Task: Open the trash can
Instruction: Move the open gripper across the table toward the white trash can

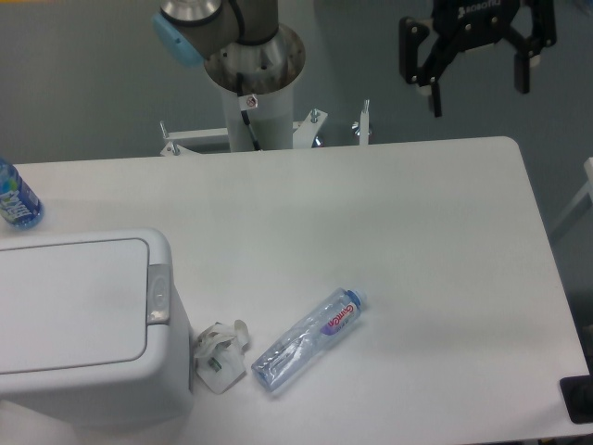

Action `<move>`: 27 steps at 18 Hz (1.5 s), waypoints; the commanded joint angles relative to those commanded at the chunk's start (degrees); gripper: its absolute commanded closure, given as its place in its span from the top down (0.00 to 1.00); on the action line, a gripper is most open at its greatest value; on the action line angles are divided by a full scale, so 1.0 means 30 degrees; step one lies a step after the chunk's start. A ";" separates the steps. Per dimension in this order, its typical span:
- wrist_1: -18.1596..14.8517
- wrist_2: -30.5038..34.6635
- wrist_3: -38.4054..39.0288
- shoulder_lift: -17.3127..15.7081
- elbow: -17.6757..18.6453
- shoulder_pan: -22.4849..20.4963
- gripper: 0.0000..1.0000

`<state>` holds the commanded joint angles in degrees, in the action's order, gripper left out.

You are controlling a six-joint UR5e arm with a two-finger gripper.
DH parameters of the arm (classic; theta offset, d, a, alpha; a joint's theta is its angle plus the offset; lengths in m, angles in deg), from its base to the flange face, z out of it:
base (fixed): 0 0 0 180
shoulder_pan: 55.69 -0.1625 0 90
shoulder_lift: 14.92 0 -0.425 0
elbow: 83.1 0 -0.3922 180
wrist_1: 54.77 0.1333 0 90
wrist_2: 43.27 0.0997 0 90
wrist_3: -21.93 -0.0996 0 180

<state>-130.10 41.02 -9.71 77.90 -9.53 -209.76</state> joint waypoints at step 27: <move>0.2168 -0.0728 0.6766 0.2371 0.1817 0.6587 1.00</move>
<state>-123.59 38.84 10.59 85.01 -4.08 -190.00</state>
